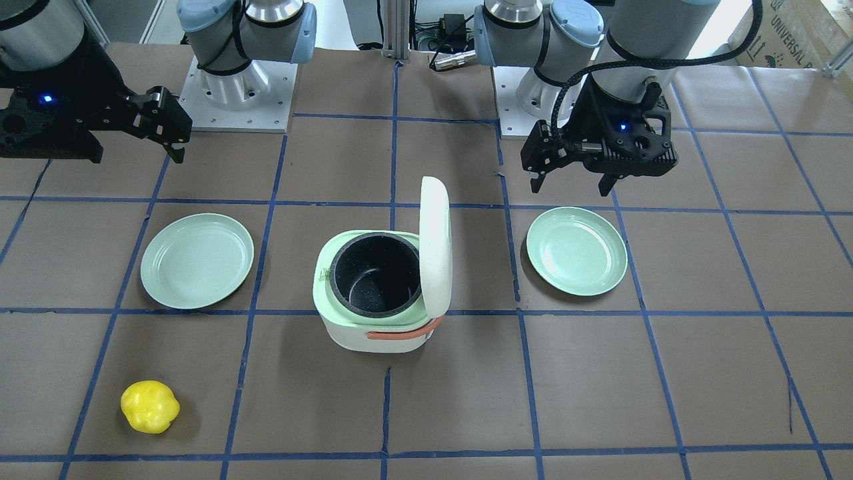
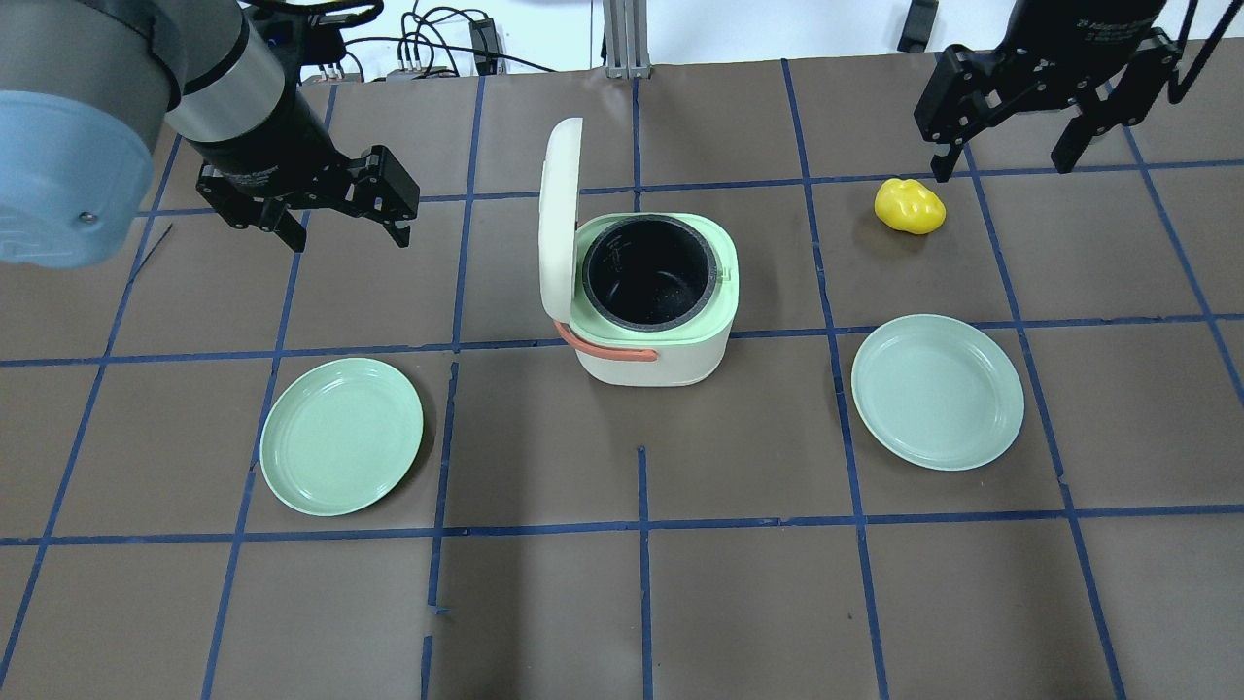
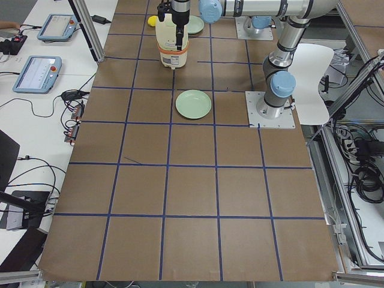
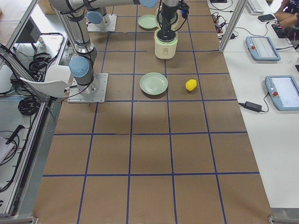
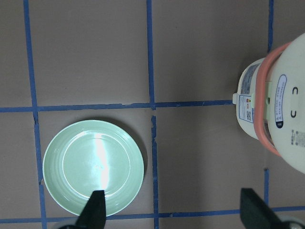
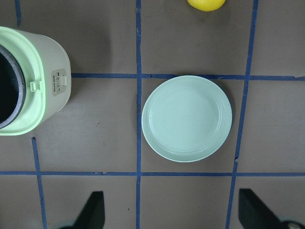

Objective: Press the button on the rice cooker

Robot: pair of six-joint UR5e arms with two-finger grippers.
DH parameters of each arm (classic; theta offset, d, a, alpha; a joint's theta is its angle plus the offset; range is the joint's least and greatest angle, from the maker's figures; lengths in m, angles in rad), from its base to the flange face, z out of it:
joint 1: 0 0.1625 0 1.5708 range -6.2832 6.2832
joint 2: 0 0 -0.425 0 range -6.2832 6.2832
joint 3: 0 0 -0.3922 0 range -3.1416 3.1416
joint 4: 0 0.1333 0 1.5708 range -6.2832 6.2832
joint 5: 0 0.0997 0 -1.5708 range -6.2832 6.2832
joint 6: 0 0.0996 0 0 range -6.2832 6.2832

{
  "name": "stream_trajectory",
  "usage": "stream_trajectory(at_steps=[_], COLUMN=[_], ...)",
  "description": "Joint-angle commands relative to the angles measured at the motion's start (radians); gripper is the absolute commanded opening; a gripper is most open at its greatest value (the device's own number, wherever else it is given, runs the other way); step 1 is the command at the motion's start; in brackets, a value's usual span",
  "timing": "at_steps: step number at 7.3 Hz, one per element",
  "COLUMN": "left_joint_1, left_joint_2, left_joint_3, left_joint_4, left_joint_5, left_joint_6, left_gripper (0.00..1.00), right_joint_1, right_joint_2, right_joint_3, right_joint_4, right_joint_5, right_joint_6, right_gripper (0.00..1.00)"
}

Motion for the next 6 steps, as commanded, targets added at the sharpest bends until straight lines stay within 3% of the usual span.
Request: stream_trajectory(at_steps=[1,6], left_joint_1=[0.000,0.000], left_joint_2=[0.000,0.000], left_joint_3=[0.001,0.000], left_joint_4=[0.000,0.000], left_joint_5=[0.000,0.000], left_joint_6=[0.000,0.000], left_gripper=[1.00,1.00], right_joint_1=[0.020,0.039], right_joint_2=[-0.001,0.000], right_joint_3=[0.004,0.012], right_joint_4=[0.002,0.002], right_joint_5=[0.007,0.016], right_joint_6=[-0.004,-0.004], right_gripper=[1.00,1.00])
